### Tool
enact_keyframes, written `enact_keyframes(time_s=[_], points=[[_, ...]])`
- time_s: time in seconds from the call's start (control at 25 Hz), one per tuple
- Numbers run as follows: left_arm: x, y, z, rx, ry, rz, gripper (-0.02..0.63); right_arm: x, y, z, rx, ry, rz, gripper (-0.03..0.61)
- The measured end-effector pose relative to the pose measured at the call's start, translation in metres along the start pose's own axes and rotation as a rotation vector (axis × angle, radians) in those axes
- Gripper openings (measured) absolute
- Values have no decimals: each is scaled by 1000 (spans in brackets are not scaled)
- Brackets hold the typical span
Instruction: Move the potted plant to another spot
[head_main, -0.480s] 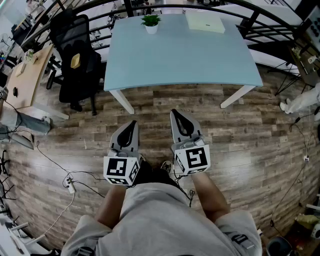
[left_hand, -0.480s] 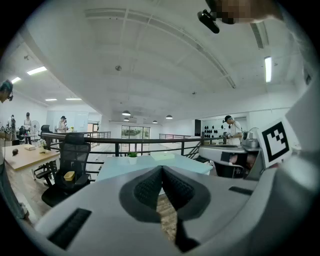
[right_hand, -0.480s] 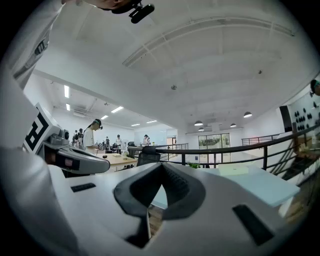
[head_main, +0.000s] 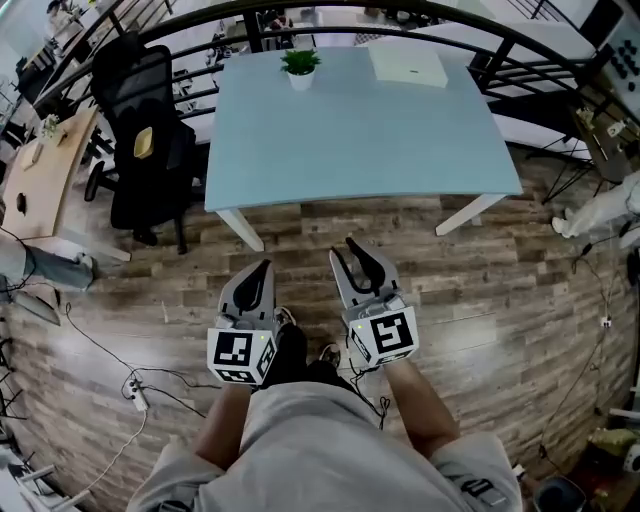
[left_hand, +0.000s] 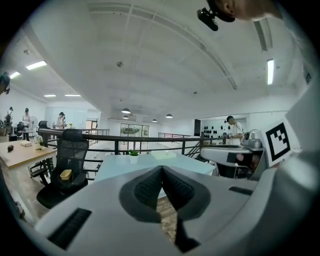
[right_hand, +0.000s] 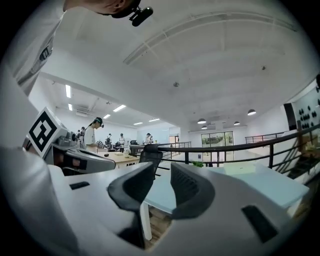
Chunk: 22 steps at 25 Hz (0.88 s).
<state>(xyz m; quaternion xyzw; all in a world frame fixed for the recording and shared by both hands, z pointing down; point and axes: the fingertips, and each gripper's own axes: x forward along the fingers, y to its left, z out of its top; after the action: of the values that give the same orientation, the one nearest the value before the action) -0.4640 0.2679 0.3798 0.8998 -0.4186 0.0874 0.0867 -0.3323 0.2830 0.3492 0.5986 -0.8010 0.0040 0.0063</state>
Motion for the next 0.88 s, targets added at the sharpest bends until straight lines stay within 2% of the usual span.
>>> enact_keyframes(time_s=[0.12, 0.52, 0.72, 0.88], points=[[28, 19, 0, -23, 3, -31, 12, 30, -6, -10, -15, 43, -4, 112], [116, 101, 41, -22, -29, -139, 12, 133, -22, -6, -62, 113, -47, 181], [152, 125, 49, -34, -26, -168, 12, 164, -37, -8, -51, 135, -69, 207], [186, 125, 49, -42, -9, -184, 12, 183, -68, -14, -32, 151, -82, 221]])
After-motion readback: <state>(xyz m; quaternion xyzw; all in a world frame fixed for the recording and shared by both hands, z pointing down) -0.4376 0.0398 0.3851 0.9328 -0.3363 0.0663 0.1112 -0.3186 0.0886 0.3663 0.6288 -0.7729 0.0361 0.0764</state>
